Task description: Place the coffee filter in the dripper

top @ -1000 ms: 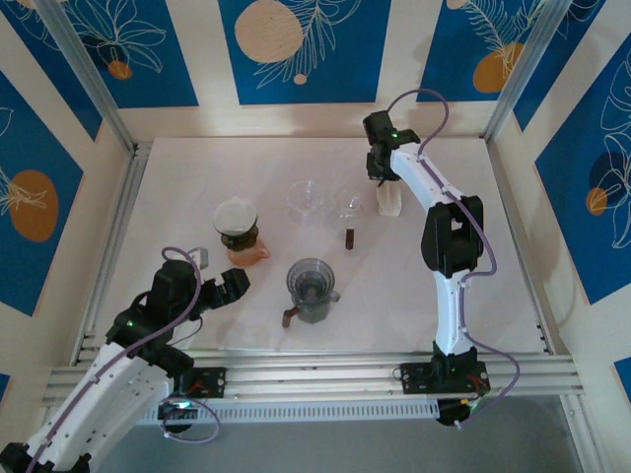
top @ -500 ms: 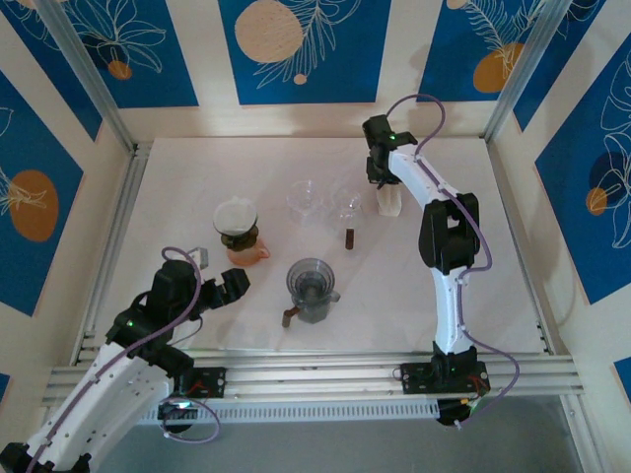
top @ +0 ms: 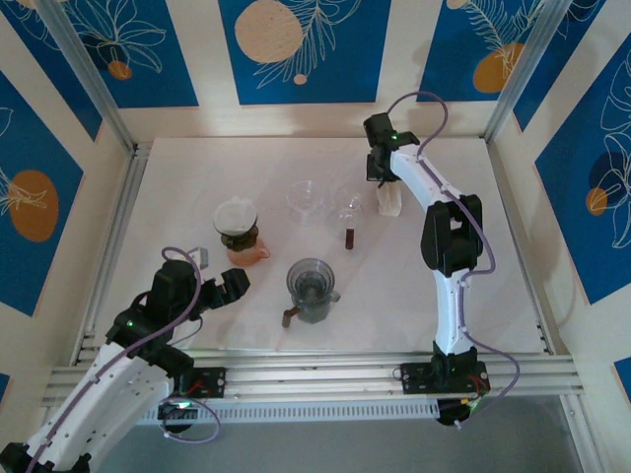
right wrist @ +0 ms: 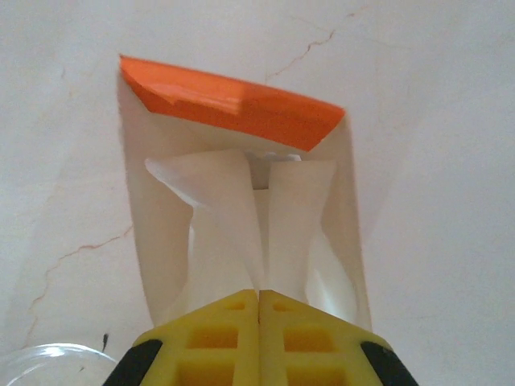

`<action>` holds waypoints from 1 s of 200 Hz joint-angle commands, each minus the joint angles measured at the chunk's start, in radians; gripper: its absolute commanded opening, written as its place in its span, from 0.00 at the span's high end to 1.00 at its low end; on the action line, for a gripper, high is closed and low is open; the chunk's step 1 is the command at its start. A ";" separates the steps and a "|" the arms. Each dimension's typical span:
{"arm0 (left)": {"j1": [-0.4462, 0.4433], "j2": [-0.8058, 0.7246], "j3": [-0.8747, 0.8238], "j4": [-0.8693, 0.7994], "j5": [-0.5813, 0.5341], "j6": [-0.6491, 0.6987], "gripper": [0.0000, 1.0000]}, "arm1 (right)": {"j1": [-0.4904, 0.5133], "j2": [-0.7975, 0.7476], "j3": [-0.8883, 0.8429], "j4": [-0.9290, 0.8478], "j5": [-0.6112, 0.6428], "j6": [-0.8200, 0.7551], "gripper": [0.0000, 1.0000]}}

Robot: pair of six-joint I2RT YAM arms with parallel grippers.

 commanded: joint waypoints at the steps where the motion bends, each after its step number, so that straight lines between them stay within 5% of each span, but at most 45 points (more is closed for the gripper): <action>1: 0.006 -0.004 -0.006 0.019 0.005 0.011 0.00 | 0.017 -0.089 0.000 0.014 0.007 -0.005 1.00; 111: 0.006 -0.024 0.011 0.012 0.019 0.023 0.00 | 0.124 -0.480 -0.246 0.050 0.043 0.042 1.00; 200: 0.006 -0.040 0.013 -0.007 0.030 0.041 0.00 | 0.478 -0.922 -0.401 -0.284 -0.084 0.227 1.00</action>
